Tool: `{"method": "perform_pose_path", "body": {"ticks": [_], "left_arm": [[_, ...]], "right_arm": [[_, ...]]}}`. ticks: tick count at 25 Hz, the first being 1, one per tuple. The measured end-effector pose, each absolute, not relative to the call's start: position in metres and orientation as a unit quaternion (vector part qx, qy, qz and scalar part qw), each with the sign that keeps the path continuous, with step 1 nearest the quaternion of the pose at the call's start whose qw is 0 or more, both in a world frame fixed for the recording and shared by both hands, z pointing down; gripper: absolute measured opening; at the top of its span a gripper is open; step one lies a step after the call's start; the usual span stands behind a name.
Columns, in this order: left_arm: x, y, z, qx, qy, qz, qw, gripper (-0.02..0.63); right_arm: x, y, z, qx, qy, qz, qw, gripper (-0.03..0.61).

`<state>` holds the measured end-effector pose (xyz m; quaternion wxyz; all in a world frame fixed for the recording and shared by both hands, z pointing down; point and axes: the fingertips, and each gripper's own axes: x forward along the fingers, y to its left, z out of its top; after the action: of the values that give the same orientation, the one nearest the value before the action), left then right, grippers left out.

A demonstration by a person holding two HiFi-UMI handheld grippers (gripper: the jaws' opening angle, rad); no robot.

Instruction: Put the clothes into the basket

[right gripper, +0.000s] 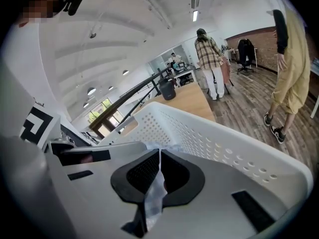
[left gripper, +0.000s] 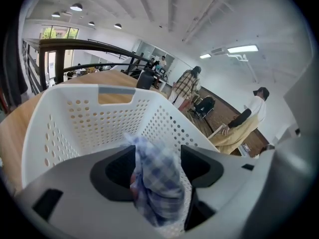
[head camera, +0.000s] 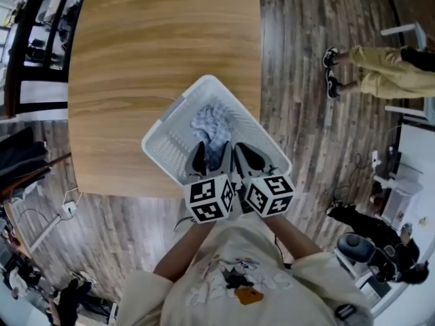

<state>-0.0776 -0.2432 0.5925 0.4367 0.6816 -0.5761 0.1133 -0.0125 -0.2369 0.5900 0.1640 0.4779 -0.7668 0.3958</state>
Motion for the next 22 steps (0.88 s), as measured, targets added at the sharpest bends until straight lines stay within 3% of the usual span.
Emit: {"method": "perform_pose_path", "body": {"ticks": [14,22], "left_arm": [[-0.079,-0.234,0.582,0.693,-0.562,0.107,0.439,0.270],[-0.080,-0.222,0.569,0.690,-0.573,0.107,0.429,0.114]], "right_arm": [[-0.015,-0.232,0.583,0.483,-0.766,0.394,0.157,0.026],[-0.011,-0.229,0.568,0.482,-0.774,0.384,0.145,0.026]]}}
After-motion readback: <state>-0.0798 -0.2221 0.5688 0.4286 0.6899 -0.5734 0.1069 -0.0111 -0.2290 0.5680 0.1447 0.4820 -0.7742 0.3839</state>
